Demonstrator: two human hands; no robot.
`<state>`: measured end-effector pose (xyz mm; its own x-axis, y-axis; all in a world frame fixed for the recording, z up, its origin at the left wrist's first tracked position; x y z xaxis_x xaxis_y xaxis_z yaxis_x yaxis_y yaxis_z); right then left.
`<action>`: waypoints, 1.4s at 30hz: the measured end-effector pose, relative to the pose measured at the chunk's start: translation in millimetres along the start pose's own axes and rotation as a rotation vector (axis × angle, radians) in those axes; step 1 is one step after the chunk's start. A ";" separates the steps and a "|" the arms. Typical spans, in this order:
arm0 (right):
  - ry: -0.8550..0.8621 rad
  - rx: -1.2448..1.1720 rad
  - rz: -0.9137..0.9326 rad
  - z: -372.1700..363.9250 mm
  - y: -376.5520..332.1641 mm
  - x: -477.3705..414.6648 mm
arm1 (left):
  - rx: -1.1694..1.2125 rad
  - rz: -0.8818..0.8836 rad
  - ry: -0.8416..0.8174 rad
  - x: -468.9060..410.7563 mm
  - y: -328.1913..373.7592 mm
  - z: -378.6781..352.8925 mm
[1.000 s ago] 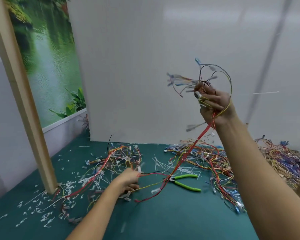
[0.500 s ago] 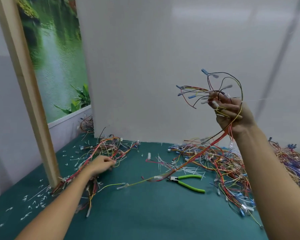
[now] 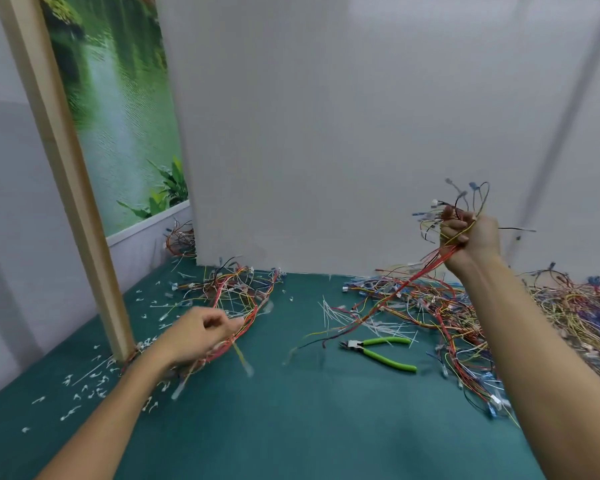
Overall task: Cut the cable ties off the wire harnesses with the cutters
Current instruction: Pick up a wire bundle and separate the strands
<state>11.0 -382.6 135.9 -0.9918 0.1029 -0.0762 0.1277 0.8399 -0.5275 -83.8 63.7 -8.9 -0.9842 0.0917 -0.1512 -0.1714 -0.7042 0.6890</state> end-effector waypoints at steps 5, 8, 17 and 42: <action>-0.057 0.266 -0.151 8.4 17.5 3.6 | 0.234 0.043 0.455 -7.6 -8.1 24.7; -0.094 0.462 -0.213 10.6 31.8 9.8 | -0.010 0.087 0.502 -11.6 -7.1 27.7; -0.331 0.290 -0.369 -23.3 66.5 47.9 | -0.506 -0.216 0.128 -12.0 46.4 -65.7; -0.033 -0.116 -0.431 147.5 183.0 35.7 | 1.420 0.379 -0.098 -59.1 58.4 -198.1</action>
<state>0.3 -303.9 -88.2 -0.9530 -0.2855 0.1017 -0.3013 0.8566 -0.4190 -27.0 -122.3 -100.1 -0.9681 0.1508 0.2003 0.2507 0.5638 0.7869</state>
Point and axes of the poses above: each hand's wrist, its own x-axis away from the middle knuckle, its own z-axis out of the back of the hand, y = z × x, the point moved 5 cm from there along -x, towards the middle knuckle, and after that the axes turned 1 degree about -z, right-handed, at the moved point
